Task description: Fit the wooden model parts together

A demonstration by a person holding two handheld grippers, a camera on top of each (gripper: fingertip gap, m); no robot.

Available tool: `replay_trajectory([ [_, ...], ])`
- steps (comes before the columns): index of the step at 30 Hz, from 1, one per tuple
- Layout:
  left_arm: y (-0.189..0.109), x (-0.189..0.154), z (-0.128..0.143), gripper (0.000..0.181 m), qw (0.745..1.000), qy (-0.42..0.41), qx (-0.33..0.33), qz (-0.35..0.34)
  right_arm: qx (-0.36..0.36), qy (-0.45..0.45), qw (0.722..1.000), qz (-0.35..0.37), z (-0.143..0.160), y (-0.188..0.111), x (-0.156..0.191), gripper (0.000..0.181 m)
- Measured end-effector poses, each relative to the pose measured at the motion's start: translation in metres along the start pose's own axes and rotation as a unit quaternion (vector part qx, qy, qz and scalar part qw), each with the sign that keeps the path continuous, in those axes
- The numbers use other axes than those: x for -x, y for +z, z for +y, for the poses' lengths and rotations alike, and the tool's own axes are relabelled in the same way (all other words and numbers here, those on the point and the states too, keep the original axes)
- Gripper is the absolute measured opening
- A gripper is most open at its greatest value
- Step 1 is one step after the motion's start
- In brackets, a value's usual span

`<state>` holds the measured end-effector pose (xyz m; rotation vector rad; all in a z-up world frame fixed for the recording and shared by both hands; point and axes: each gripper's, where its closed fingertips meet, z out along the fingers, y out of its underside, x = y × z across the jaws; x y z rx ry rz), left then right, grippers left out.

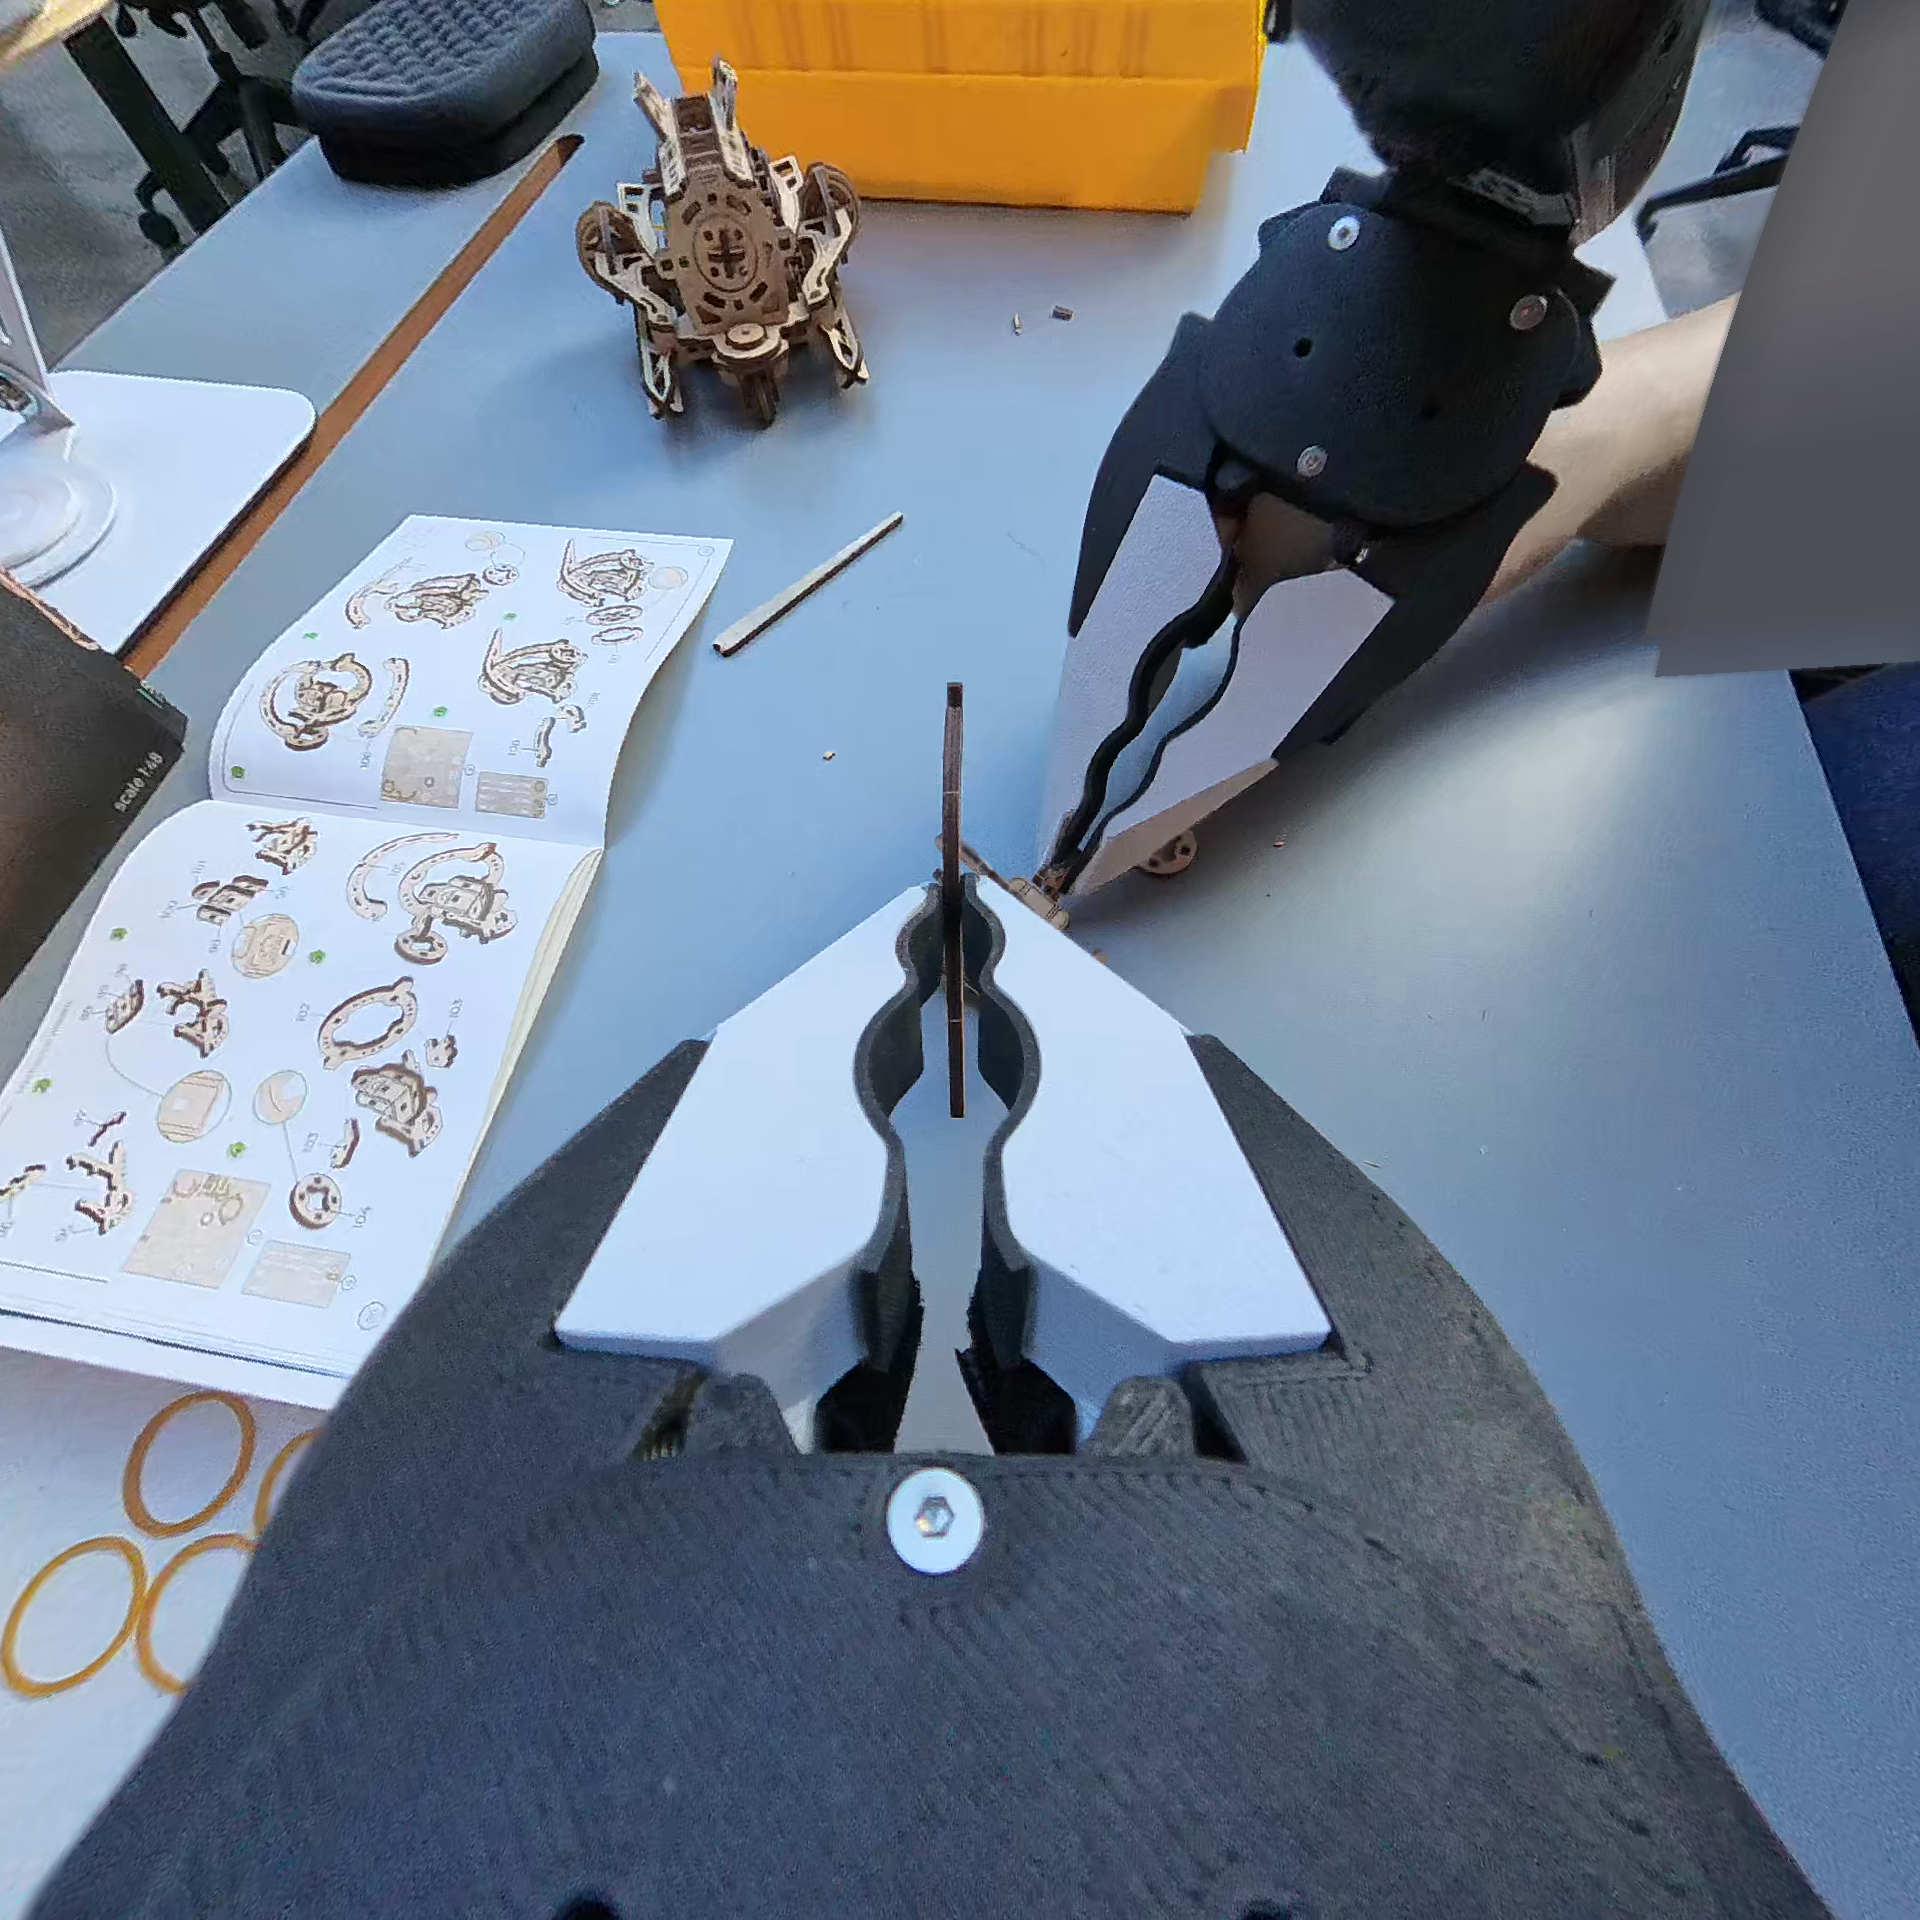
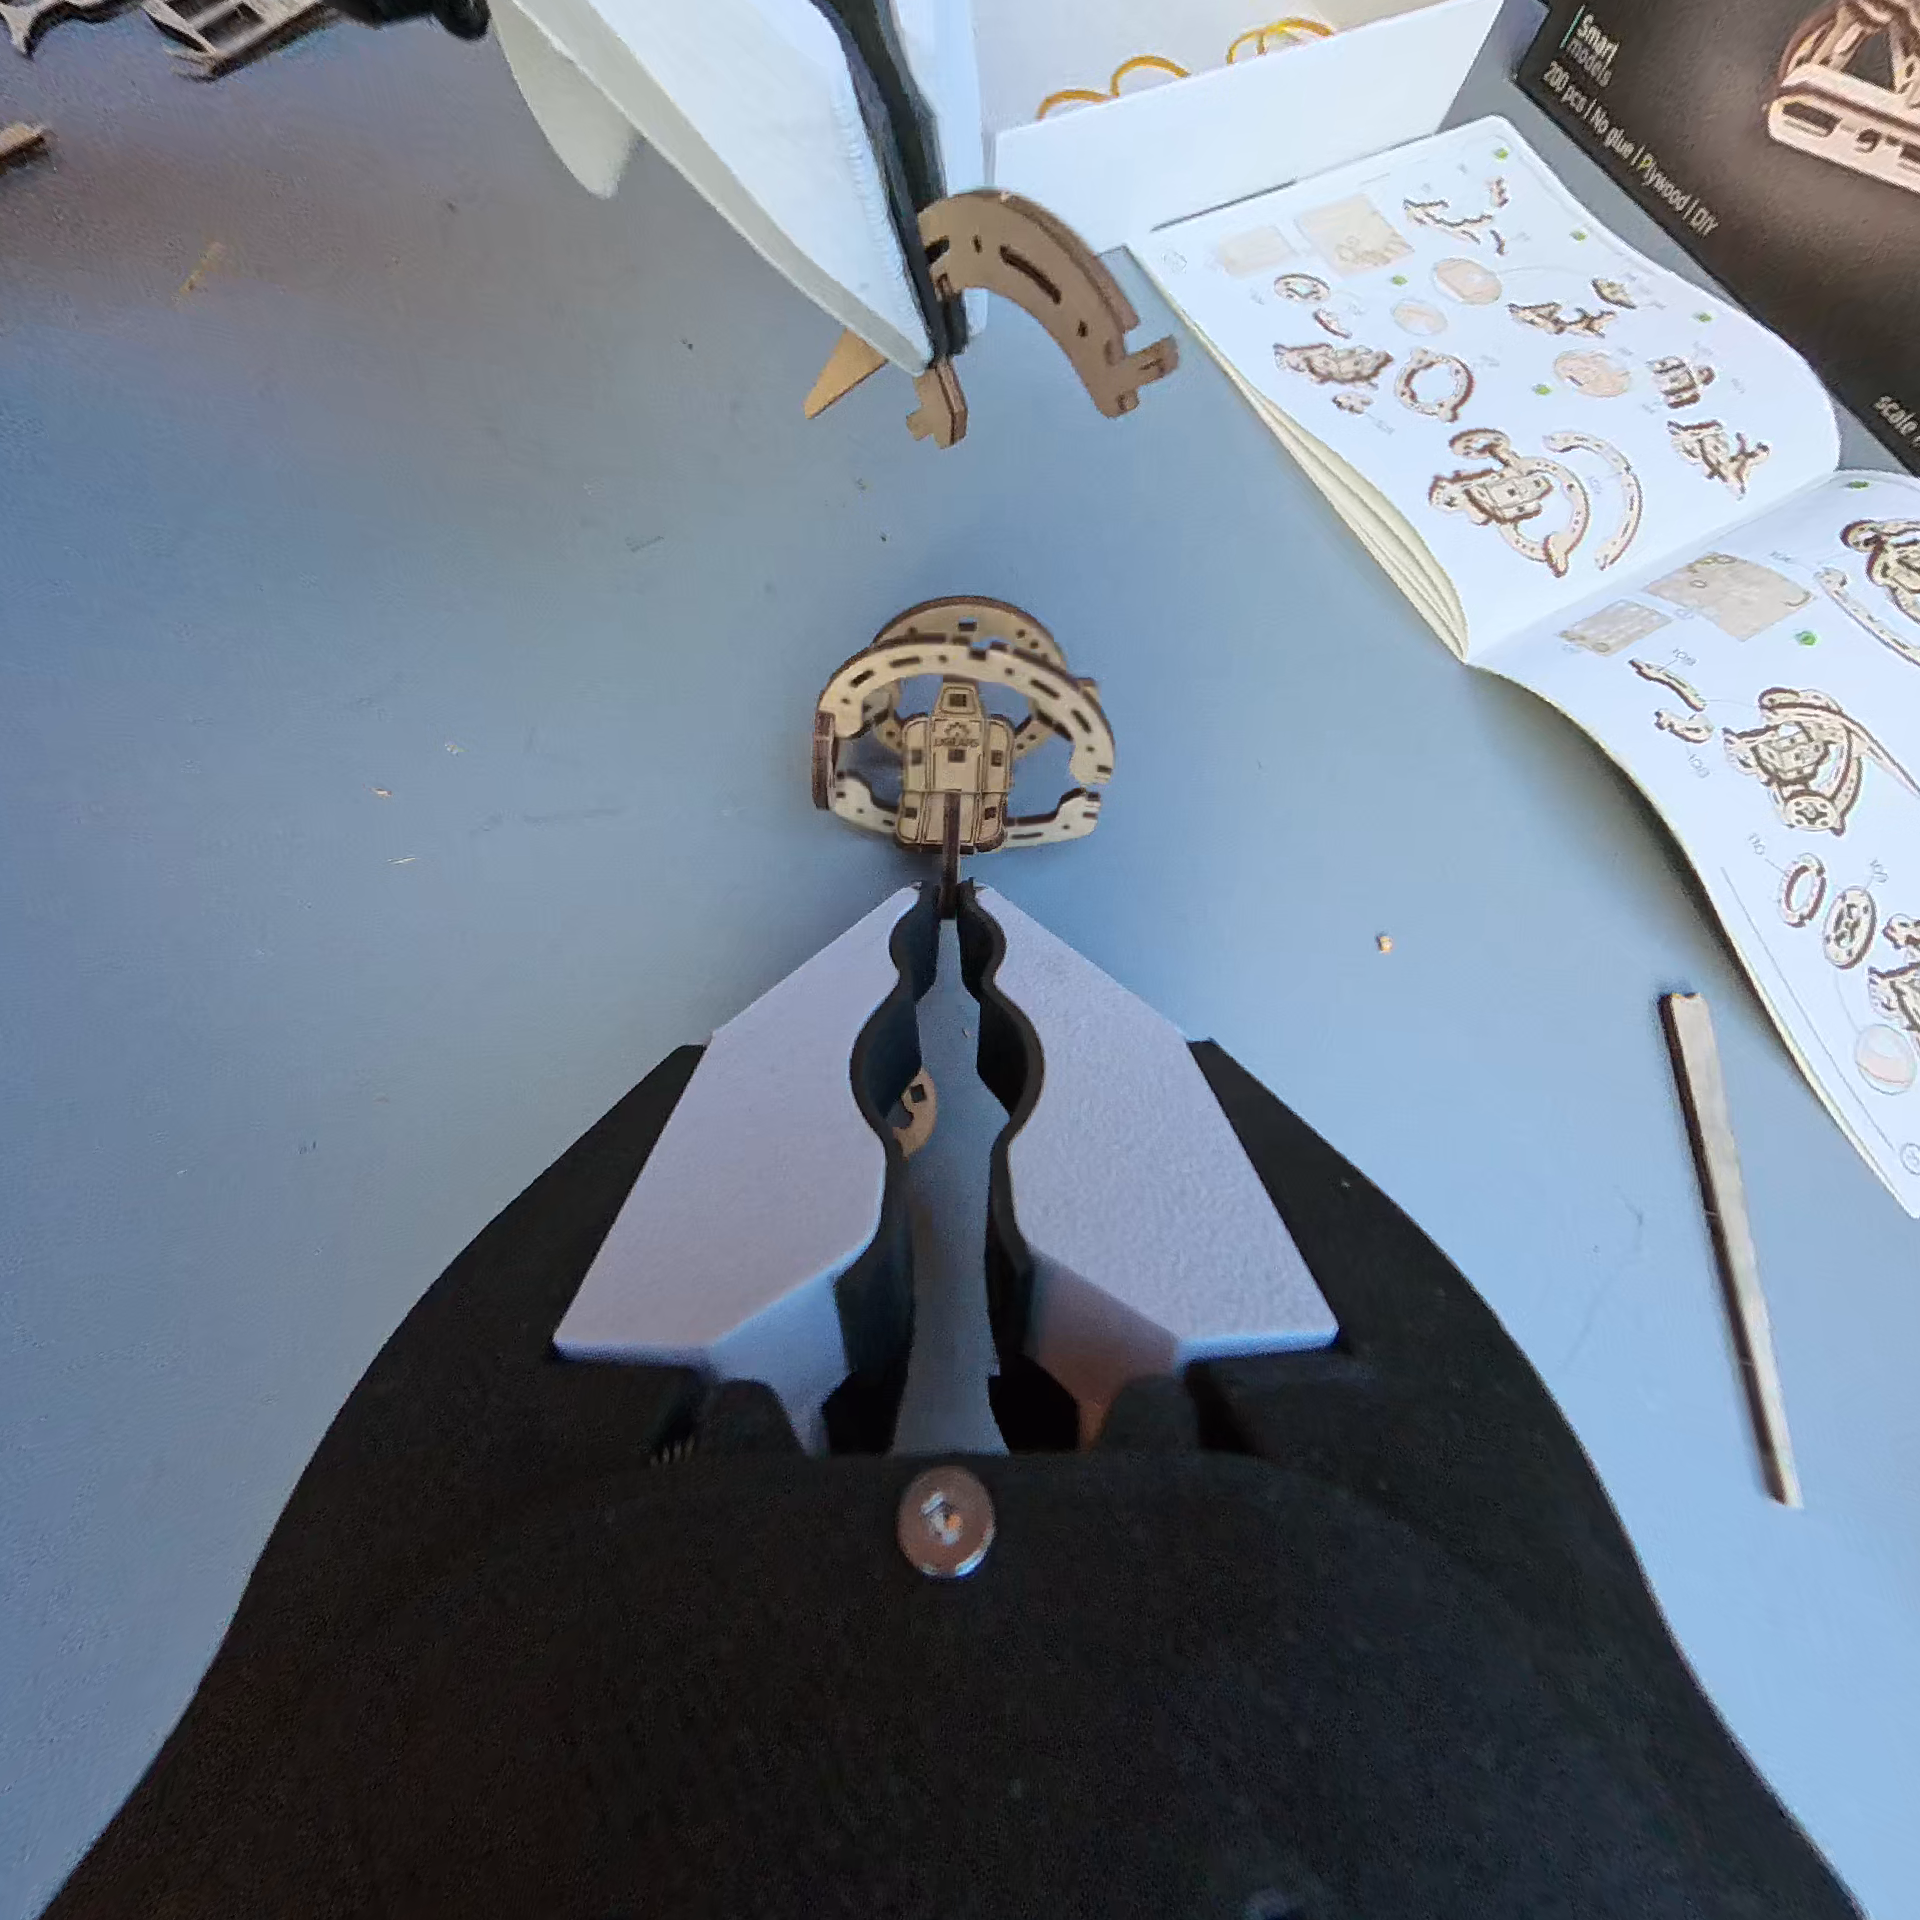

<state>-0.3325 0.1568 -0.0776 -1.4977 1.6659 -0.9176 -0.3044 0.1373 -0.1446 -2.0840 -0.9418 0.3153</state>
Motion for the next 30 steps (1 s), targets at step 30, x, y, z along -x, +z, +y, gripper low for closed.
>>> replay_trajectory([
  [30,-0.024,0.004,0.020,0.000,0.962,-0.215,-0.162,0.044,-0.011,-0.078,0.990,-0.113,-0.001,0.006,-0.003,0.039],
])
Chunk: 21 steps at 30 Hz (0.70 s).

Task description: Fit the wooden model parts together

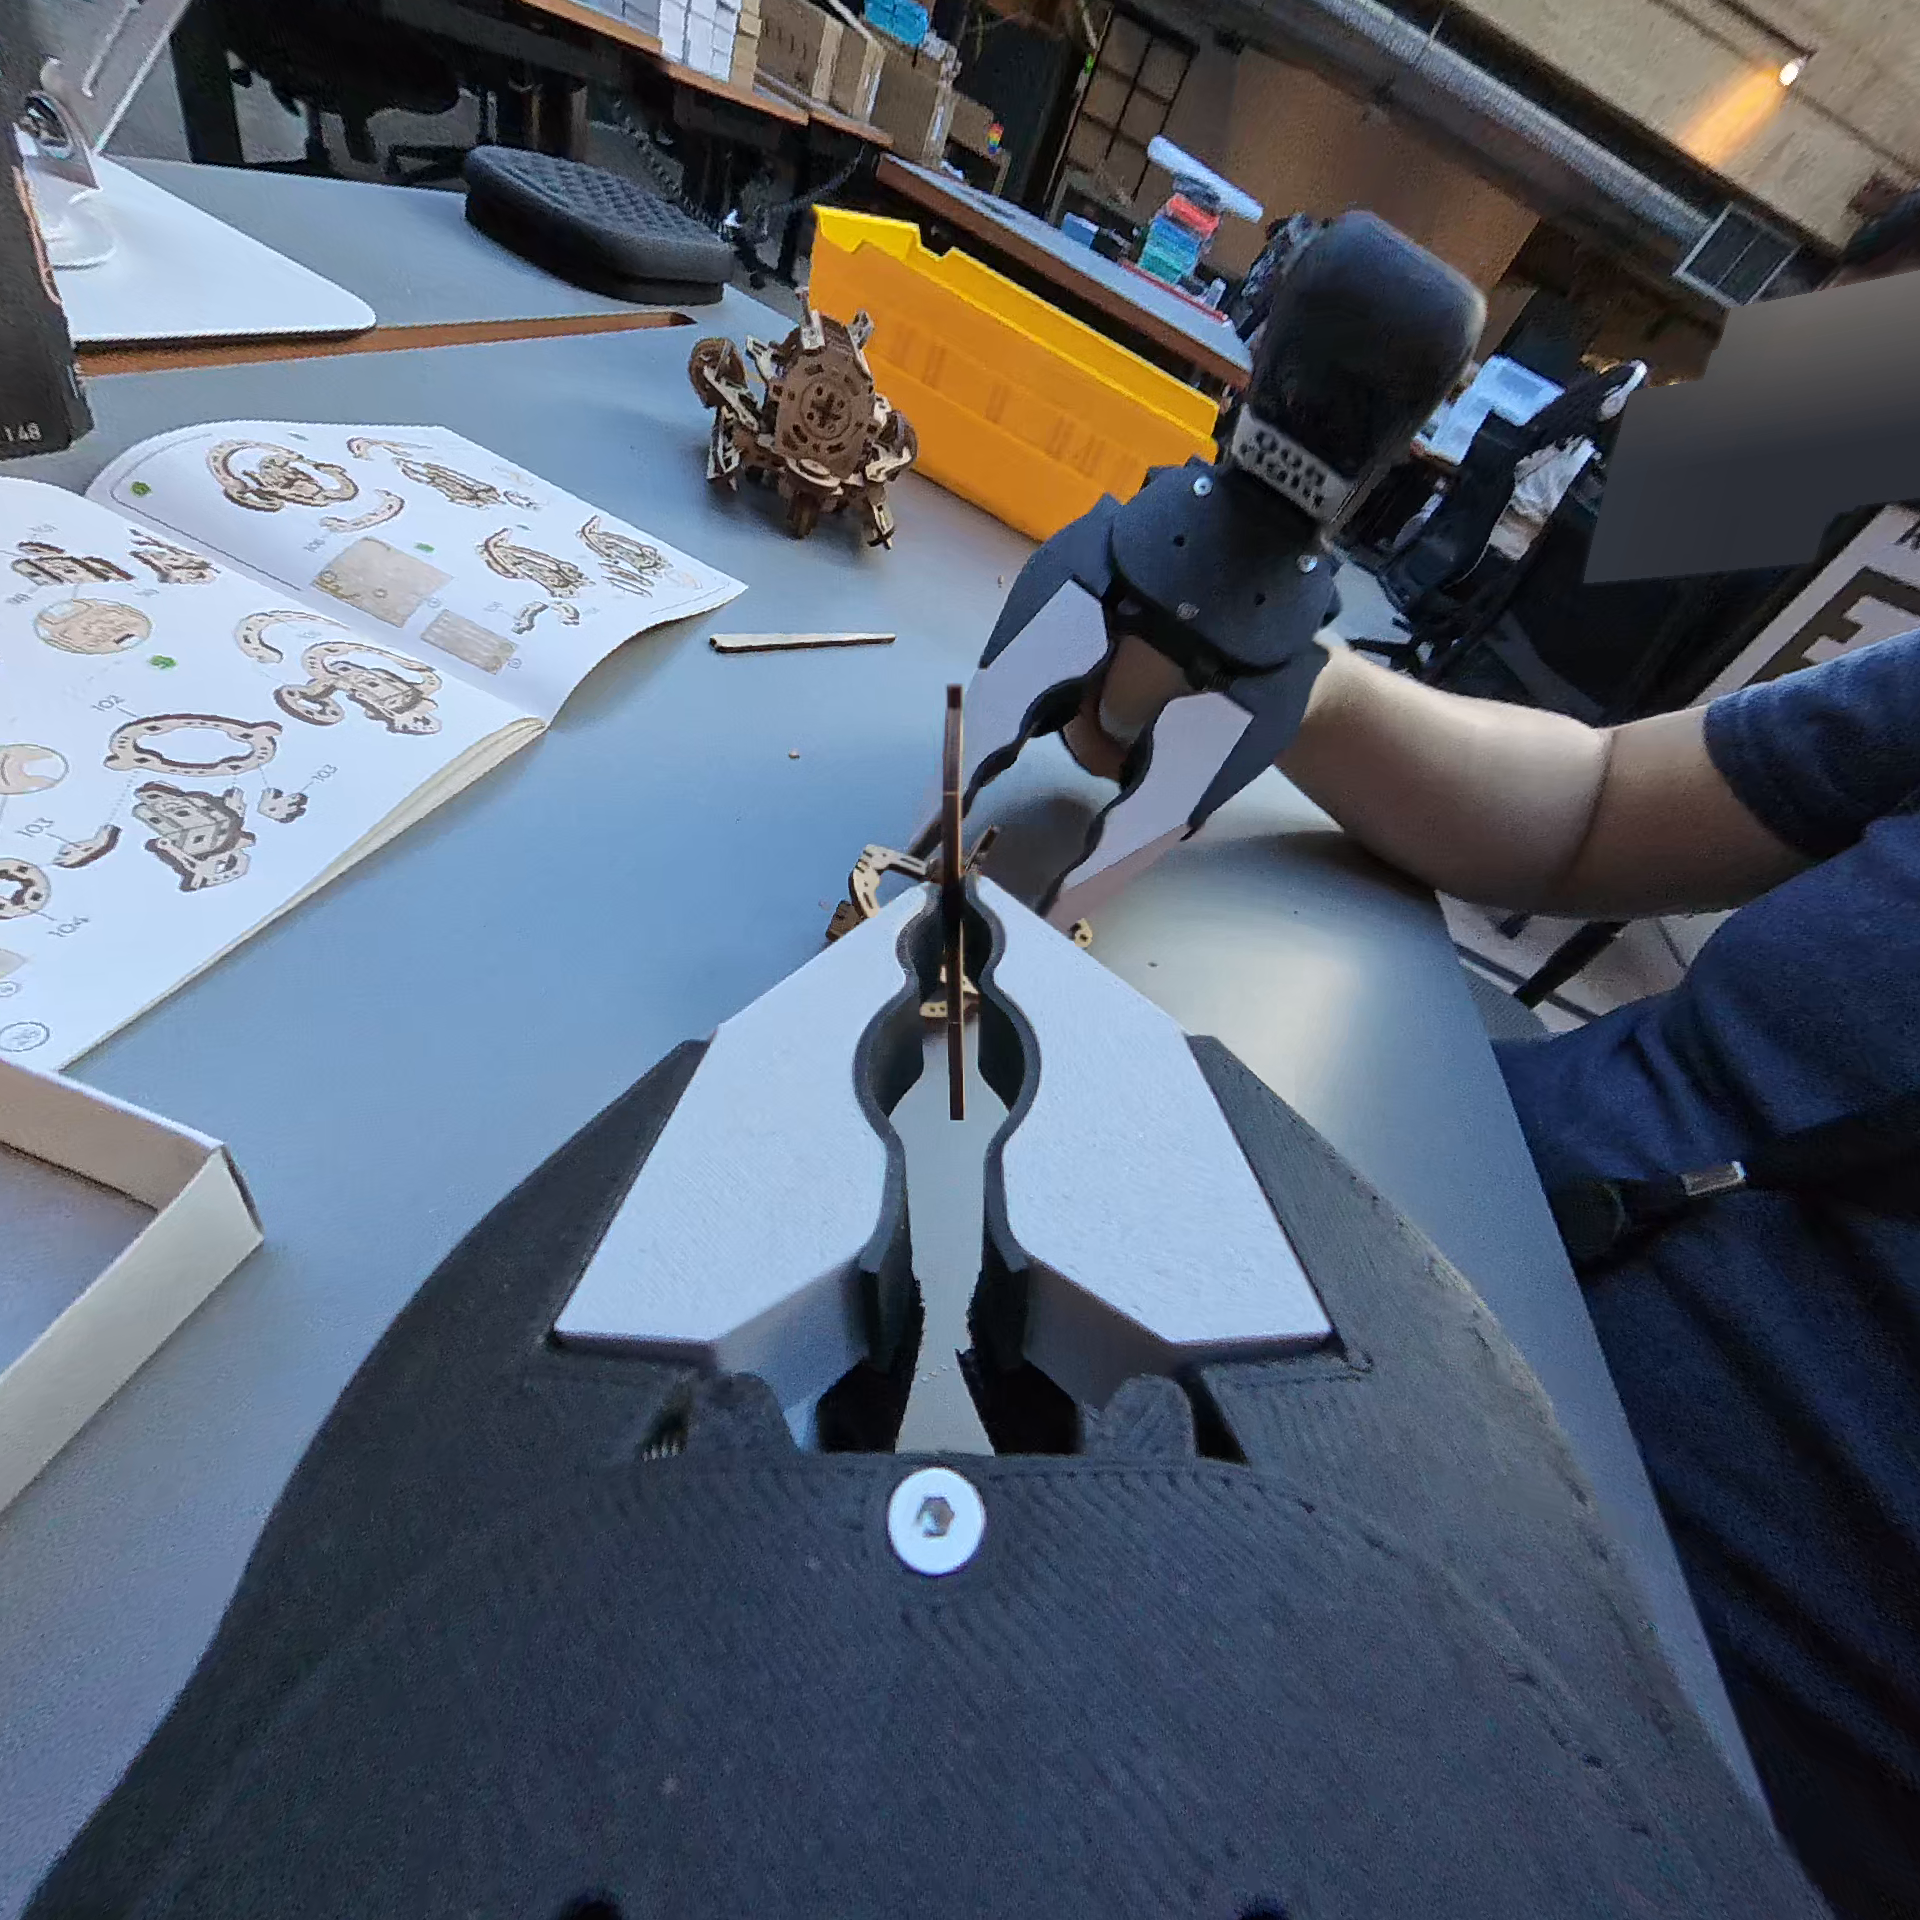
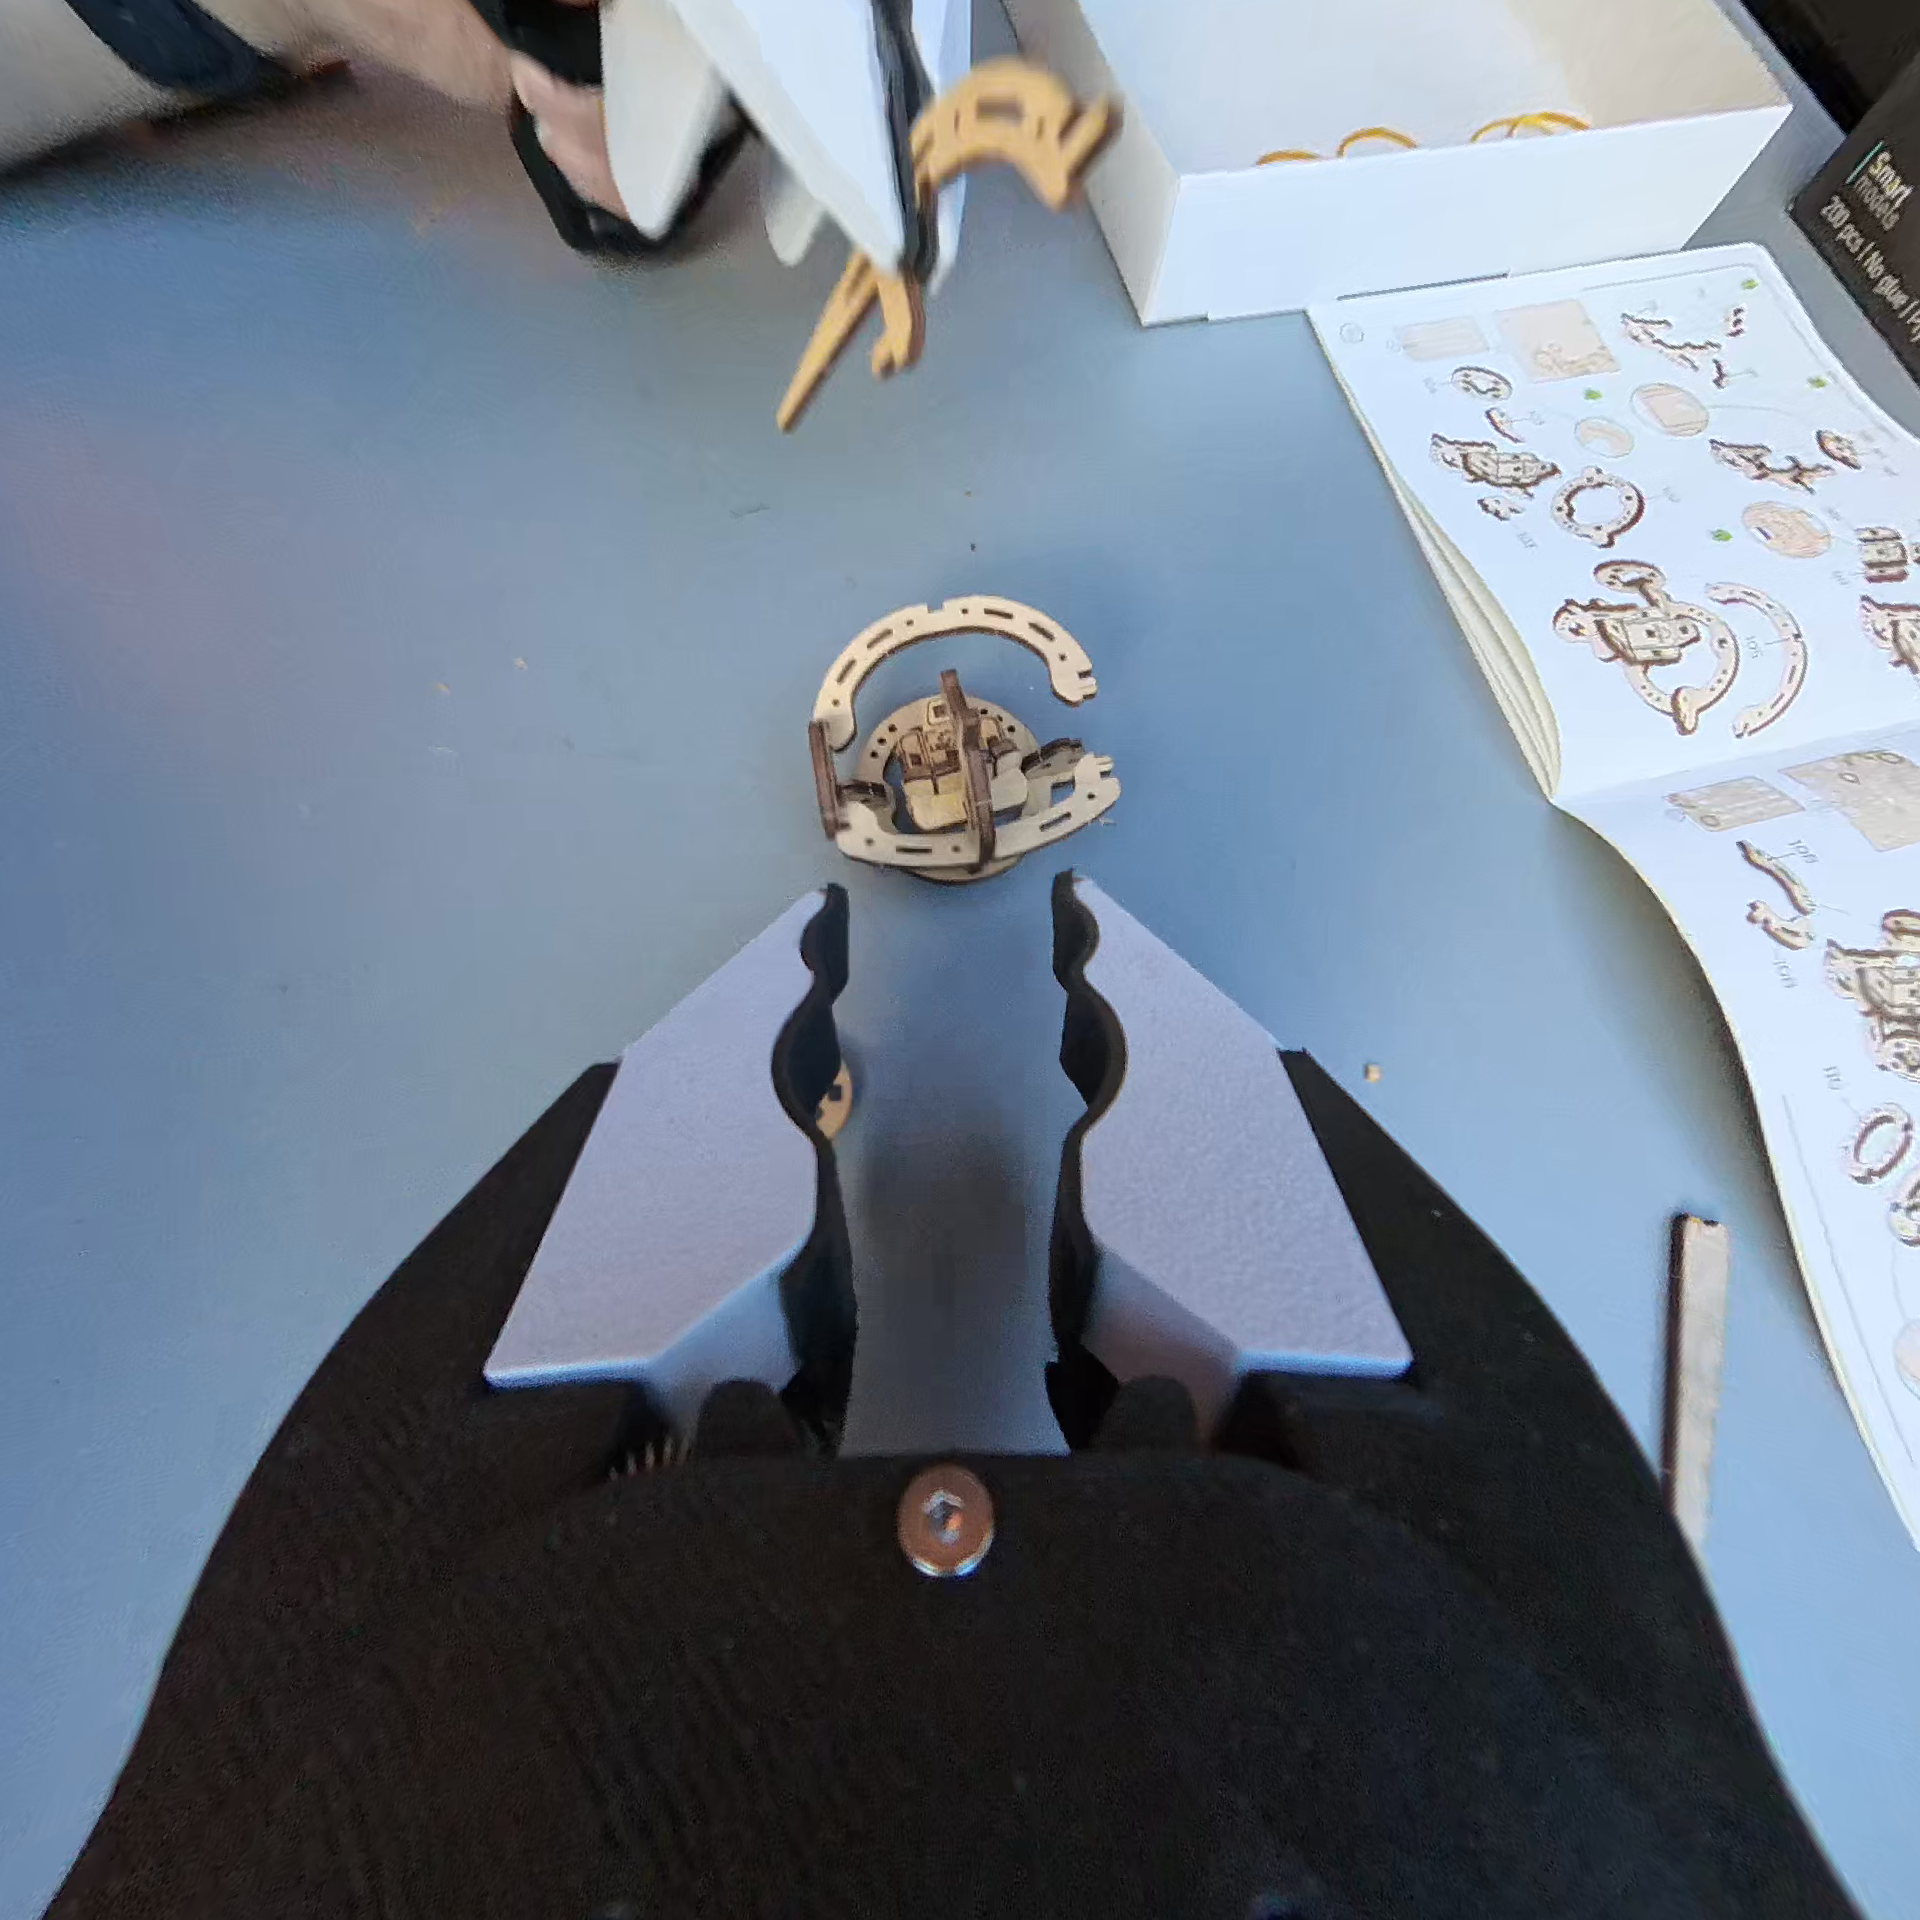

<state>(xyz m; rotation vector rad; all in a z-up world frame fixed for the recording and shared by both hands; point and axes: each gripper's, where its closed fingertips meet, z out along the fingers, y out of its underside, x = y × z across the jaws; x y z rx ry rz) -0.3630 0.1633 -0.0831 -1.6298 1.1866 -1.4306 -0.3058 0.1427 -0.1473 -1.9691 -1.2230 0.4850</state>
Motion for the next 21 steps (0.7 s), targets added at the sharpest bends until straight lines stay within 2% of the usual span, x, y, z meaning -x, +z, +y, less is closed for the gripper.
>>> replay_trajectory([
  [3,-0.004,-0.003,-0.006,0.000,0.999,-0.019,-0.020,0.023,-0.003,-0.006,1.000,-0.004,0.002,0.005,-0.002,0.039],
  [5,-0.006,-0.001,-0.006,0.000,0.999,-0.019,-0.021,0.021,-0.016,0.014,0.999,-0.024,0.000,0.009,-0.001,0.039],
  [7,-0.007,-0.001,-0.005,0.000,1.000,-0.014,-0.018,0.017,0.000,0.027,0.999,-0.030,0.003,0.013,-0.003,0.040],
  [13,-0.005,0.002,-0.001,0.000,1.000,-0.014,-0.009,0.012,-0.002,0.020,0.999,-0.043,-0.004,0.020,-0.002,0.034],
  [14,-0.005,0.003,0.000,0.000,1.000,-0.014,-0.007,0.010,-0.002,0.017,0.999,-0.040,-0.004,0.021,-0.003,0.026],
  [15,-0.005,0.003,0.000,0.000,1.000,-0.015,-0.006,0.010,-0.002,0.013,0.999,-0.042,-0.005,0.022,-0.002,0.009],
  [16,-0.004,0.003,0.000,0.000,1.000,-0.017,-0.006,0.011,-0.002,0.010,0.999,-0.044,-0.005,0.022,-0.001,0.000],
  [21,-0.006,0.005,0.000,0.000,1.000,-0.017,-0.006,0.008,0.000,0.008,0.999,-0.038,-0.003,0.020,-0.003,0.008],
])
